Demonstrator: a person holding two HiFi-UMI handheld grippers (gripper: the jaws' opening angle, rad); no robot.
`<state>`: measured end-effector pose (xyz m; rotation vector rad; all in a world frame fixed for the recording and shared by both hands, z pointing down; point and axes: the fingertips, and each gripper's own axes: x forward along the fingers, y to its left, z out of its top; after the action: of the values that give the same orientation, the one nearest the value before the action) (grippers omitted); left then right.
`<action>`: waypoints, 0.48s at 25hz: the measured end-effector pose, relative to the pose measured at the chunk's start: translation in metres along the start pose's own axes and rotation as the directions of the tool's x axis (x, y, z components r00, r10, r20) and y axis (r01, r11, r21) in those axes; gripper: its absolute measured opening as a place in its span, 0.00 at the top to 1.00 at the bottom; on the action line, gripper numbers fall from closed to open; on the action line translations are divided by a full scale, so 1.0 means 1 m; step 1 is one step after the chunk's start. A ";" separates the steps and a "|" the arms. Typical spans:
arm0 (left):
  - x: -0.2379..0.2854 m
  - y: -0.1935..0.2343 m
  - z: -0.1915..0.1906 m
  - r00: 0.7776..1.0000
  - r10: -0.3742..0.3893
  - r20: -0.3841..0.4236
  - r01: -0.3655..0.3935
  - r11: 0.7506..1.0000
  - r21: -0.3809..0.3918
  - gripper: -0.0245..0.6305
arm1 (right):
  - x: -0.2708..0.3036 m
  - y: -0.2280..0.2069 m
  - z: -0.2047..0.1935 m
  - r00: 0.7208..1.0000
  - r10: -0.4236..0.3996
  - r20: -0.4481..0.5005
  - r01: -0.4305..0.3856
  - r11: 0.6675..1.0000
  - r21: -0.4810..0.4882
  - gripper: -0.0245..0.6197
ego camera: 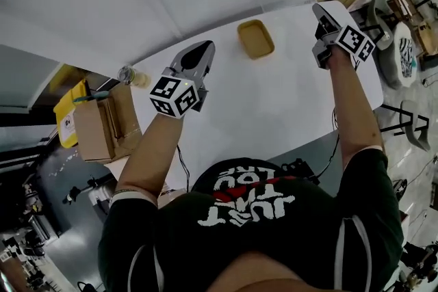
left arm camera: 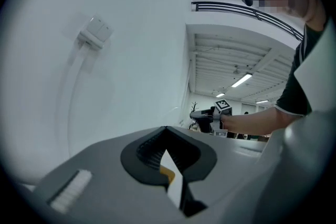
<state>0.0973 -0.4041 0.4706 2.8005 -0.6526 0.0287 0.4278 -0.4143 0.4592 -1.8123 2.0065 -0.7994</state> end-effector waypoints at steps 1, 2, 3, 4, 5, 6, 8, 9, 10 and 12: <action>-0.001 -0.003 0.012 1.000 0.002 0.012 -0.002 1.000 0.016 0.95 | -0.004 0.009 0.012 1.000 0.004 0.018 -0.004 1.000 -0.019 0.90; -0.003 -0.005 0.024 1.000 0.002 0.024 -0.003 1.000 0.031 0.95 | -0.009 0.018 0.025 0.999 0.009 0.036 -0.008 0.999 -0.036 0.90; -0.004 -0.007 0.037 0.999 0.001 0.035 -0.002 0.999 0.043 0.95 | -0.013 0.028 0.037 0.998 0.013 0.053 -0.011 0.999 -0.052 0.90; -0.005 -0.009 0.049 0.999 -0.002 0.046 -0.001 0.999 0.054 0.95 | -0.016 0.038 0.050 0.997 0.018 0.071 -0.013 0.998 -0.066 0.90; -0.006 -0.011 0.062 0.998 -0.004 0.057 0.001 0.998 0.064 0.95 | -0.020 0.048 0.062 0.996 0.022 0.090 -0.015 0.997 -0.082 0.90; -0.007 -0.013 0.074 0.998 -0.007 0.067 0.002 0.997 0.075 0.95 | -0.024 0.057 0.075 0.994 0.027 0.107 -0.016 0.995 -0.100 0.90; -0.008 -0.016 0.099 0.996 -0.014 0.091 0.006 0.996 0.093 0.95 | -0.032 0.078 0.100 0.989 0.037 0.140 -0.016 0.989 -0.145 0.90; -0.009 -0.018 0.111 0.995 -0.018 0.103 0.007 0.995 0.098 0.95 | -0.036 0.088 0.112 0.987 0.041 0.156 -0.014 0.985 -0.169 0.90; -0.009 -0.019 0.123 0.993 -0.020 0.114 0.008 0.994 0.105 0.95 | -0.041 0.098 0.125 0.984 0.044 0.173 -0.010 0.981 -0.195 0.90; -0.011 -0.022 0.147 0.991 -0.022 0.132 0.006 0.992 0.123 0.95 | -0.051 0.118 0.148 0.977 0.051 0.208 0.002 0.970 -0.244 0.90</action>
<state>0.0910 -0.4184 0.3227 2.9447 -0.6829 -0.1260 0.4267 -0.3882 0.2648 -1.9060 2.0529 -0.3440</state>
